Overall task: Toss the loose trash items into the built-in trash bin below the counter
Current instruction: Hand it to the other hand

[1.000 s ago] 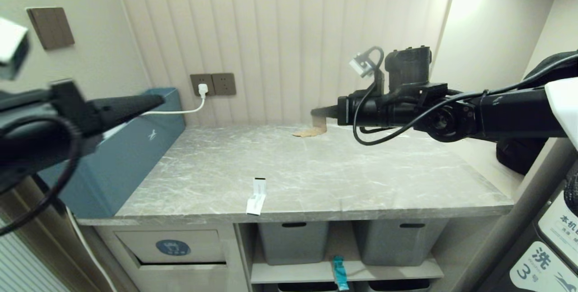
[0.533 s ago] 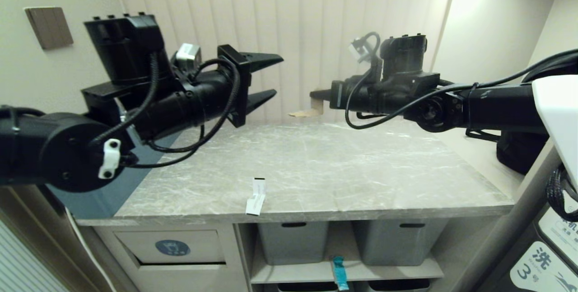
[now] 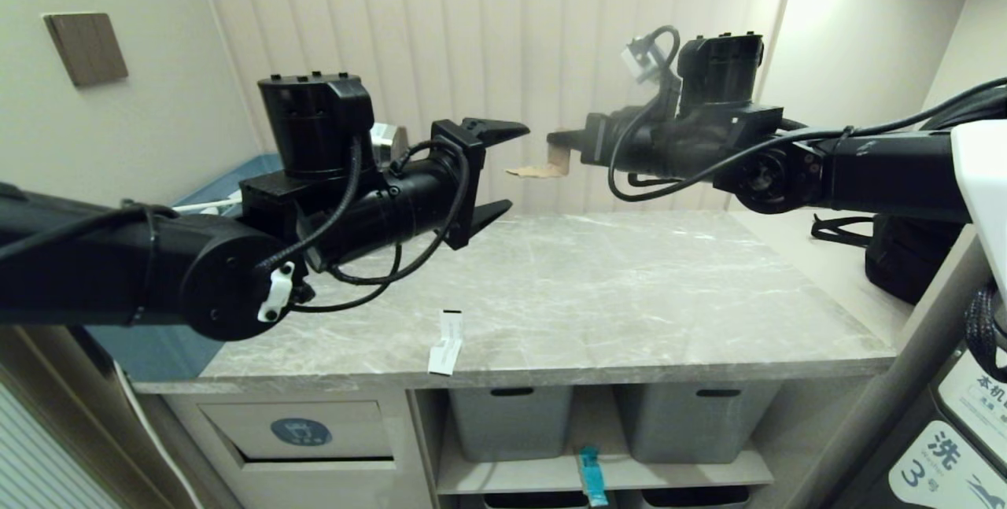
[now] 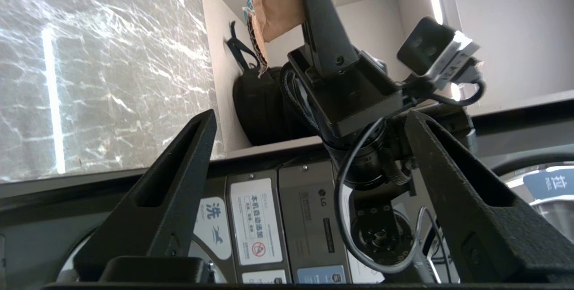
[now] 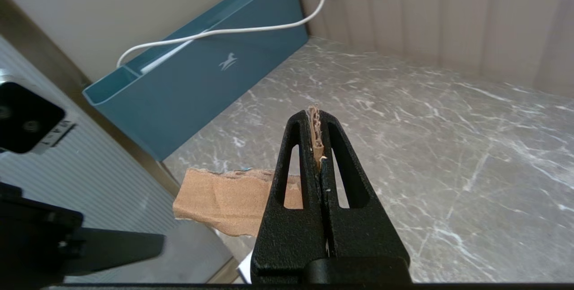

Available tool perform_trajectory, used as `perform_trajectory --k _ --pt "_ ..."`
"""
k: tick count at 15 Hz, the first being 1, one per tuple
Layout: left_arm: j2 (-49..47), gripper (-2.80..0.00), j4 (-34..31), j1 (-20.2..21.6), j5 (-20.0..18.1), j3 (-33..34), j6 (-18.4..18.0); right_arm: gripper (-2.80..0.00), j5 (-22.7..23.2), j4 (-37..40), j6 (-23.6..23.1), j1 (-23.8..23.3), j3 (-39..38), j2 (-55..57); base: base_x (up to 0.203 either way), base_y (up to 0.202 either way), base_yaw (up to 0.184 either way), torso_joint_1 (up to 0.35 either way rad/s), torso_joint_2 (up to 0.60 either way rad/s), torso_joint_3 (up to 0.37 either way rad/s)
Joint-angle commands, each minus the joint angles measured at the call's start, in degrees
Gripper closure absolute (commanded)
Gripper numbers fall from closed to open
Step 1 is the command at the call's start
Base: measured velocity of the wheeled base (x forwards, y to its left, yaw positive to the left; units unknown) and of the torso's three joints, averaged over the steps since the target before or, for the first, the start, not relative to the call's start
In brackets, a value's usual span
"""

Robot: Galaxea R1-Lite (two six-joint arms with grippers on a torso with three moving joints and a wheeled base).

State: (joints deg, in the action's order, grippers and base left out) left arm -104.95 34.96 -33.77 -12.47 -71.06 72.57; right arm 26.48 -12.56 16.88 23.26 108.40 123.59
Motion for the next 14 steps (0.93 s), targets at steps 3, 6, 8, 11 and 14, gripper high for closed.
perform_trajectory --k 3,6,8,11,14 --pt "-1.97 -2.80 0.22 0.36 -0.10 -2.00 0.38 0.00 0.41 -0.10 0.08 0.21 -0.56 -2.11 0.000 0.000 0.000 0.000 0.00 0.000" --pt "-3.92 -2.80 -0.01 0.60 -0.01 -5.55 0.40 0.00 0.50 -0.08 -0.01 0.63 -1.61 -3.61 0.000 0.000 0.000 0.000 0.00 0.000" --pt "-4.03 -2.80 -0.07 0.55 -0.01 -5.85 0.46 0.00 0.50 -0.10 -0.08 1.84 -3.25 -4.58 0.000 0.000 0.000 0.000 0.00 0.000" --pt "-3.96 -2.80 -0.07 0.55 0.87 -5.85 0.47 0.00 0.42 -0.18 -0.01 4.54 -4.51 -5.64 0.000 0.000 0.000 0.000 0.00 0.000" --pt "-3.74 -2.80 -0.07 0.55 0.91 -5.93 0.47 0.00 0.16 -0.19 -0.09 6.24 -4.52 -5.64 0.000 0.000 0.000 0.000 0.00 0.000"
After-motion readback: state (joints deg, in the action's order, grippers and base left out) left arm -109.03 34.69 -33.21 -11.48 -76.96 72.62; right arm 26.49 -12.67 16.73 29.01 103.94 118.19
